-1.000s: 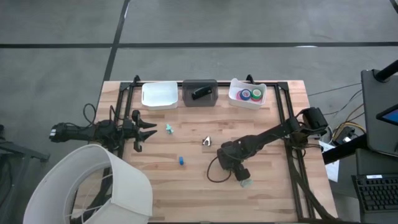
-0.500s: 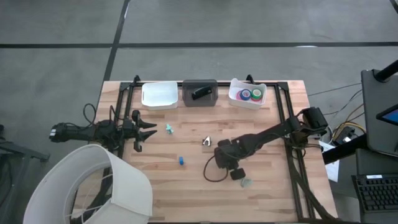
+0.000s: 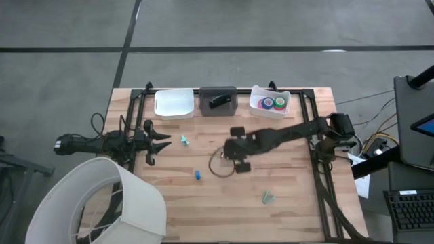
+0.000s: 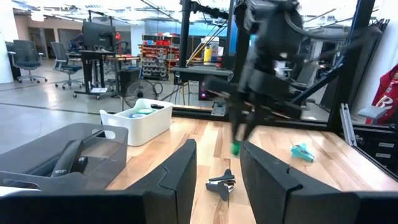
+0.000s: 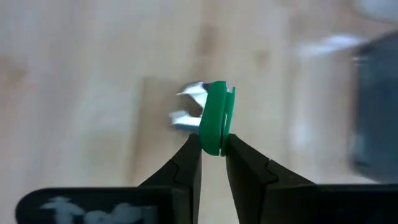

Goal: Pick and place Stapler, Stapler remover, tape
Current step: Put the green stapler into the black bin

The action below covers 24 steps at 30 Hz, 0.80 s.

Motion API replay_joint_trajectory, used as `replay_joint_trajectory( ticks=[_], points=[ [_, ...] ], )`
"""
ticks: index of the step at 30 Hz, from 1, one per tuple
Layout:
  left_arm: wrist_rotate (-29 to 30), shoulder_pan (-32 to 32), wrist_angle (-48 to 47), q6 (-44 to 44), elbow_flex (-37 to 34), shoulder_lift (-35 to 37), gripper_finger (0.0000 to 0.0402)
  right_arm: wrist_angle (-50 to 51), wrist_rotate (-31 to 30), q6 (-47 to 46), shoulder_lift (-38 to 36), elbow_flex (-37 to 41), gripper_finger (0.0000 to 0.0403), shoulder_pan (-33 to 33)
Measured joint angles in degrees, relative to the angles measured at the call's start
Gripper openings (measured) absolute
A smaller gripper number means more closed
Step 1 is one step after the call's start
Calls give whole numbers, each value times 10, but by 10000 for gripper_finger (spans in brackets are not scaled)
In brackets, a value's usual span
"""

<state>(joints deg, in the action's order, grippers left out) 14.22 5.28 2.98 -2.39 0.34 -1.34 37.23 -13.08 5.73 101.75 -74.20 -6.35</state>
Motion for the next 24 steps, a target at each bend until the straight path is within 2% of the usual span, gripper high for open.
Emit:
replay_joint_trajectory(
  ticks=[7, 15, 24],
  points=[
    [0, 0, 0, 0, 0, 0, 127, -7, -11, 7, 0, -48, 59, 95],
    [0, 0, 0, 0, 0, 0, 129, -77, -22, -11, 14, -83, 59, 195],
    [0, 0, 0, 0, 0, 0, 128, -109, -21, -30, 65, -104, 61, 256]
  ],
)
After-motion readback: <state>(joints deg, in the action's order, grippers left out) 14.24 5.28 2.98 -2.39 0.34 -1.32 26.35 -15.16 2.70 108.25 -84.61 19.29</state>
